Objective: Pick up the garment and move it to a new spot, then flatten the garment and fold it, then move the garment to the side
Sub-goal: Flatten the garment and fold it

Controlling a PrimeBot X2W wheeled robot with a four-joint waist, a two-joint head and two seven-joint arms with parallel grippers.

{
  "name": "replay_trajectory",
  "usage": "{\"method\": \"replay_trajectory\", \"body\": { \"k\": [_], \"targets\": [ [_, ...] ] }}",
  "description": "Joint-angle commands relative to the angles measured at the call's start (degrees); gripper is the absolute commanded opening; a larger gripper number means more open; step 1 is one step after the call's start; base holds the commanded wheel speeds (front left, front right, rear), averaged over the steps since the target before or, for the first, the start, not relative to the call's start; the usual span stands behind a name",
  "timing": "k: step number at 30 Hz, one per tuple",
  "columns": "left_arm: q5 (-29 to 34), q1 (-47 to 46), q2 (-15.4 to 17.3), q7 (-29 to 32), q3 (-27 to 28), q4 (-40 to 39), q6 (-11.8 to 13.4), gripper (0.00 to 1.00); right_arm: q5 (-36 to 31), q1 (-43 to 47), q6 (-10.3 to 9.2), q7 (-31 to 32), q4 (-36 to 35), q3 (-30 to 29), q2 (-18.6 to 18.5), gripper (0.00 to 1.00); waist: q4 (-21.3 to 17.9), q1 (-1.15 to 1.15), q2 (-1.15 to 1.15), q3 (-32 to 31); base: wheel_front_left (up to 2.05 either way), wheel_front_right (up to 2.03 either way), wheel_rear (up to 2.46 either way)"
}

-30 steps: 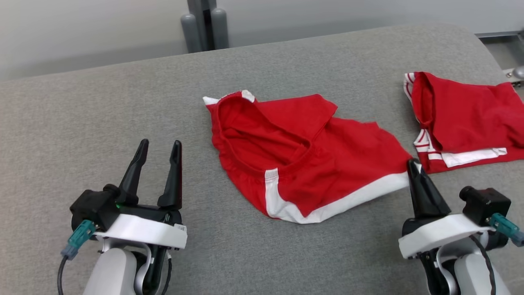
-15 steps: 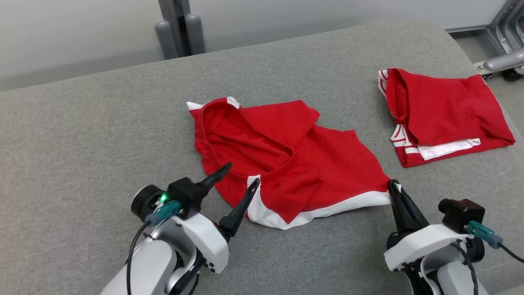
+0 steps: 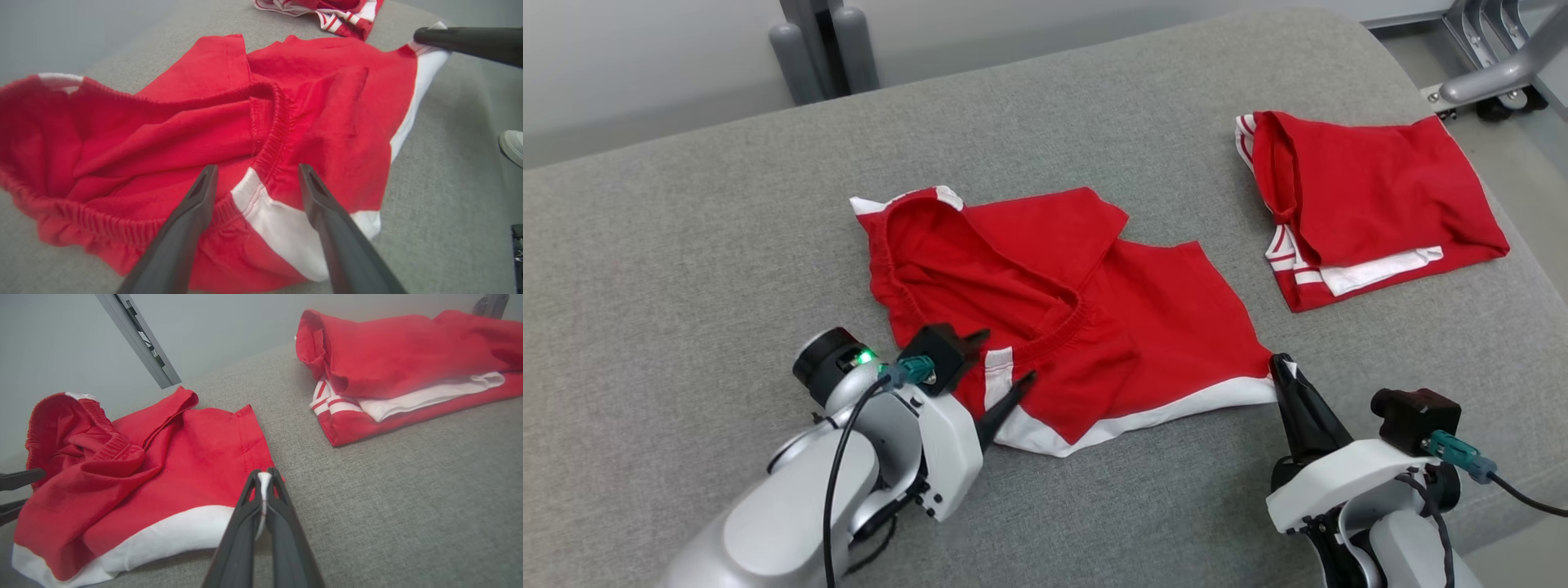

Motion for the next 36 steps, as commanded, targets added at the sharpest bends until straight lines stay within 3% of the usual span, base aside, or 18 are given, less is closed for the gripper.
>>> {"method": "replay_trajectory", "body": {
  "k": [1,8,9,10,11,18,27,36],
  "targets": [
    [0.9,-2.2,0.6,-0.2,-0.6,1.7,-0.1,1.00,0.6,-1.0,0.01,-0.7,0.3,0.2,-0.5,0.00,-0.4,0.00,0.00,0.7,0.00,0.00,0.00],
    [0.2,-5.3,-0.6,0.6,-2.9,5.9,-0.1,1.00,1.8,-2.3,0.01,-1.4,1.7,1.6,-0.4,0.00,-0.5,0.00,0.00,1.8,0.00,0.00,0.00],
    [-0.3,-5.5,-0.5,0.7,-3.7,6.1,-0.1,0.94,1.8,-2.4,0.01,-1.5,1.8,1.7,-0.4,0.00,-0.5,0.00,0.00,1.9,0.00,0.00,0.00],
    [-1.0,-5.8,-0.4,1.0,-4.4,6.2,-0.1,0.51,1.9,-2.4,0.01,-1.6,2.0,1.7,-0.4,0.00,-0.4,0.00,0.00,2.0,0.00,0.00,0.00],
    [-1.6,-6.1,-0.3,1.1,-5.1,6.2,-0.1,0.00,2.0,-2.4,0.01,-1.7,2.2,1.7,-0.4,0.00,-0.4,0.00,0.00,2.1,0.00,0.00,0.00],
    [-5.9,-7.1,0.4,0.5,-7.5,5.7,-0.1,0.00,1.9,-3.2,0.01,-2.0,3.5,1.3,-0.5,0.00,0.5,0.00,0.00,1.6,0.00,0.00,0.00],
    [-15.8,-5.1,2.2,-2.3,-6.4,1.1,-0.1,0.00,-1.6,-3.9,0.01,-2.1,4.1,-3.2,-0.5,0.00,3.9,0.00,0.00,-1.9,0.00,0.00,0.00],
    [-31.8,-2.9,9.8,-4.5,-6.7,-14.0,-0.1,0.00,-3.1,-7.2,0.01,2.9,-0.6,-7.2,-1.5,0.00,7.9,0.00,0.00,-5.6,0.00,0.00,0.00]
  ]
}}
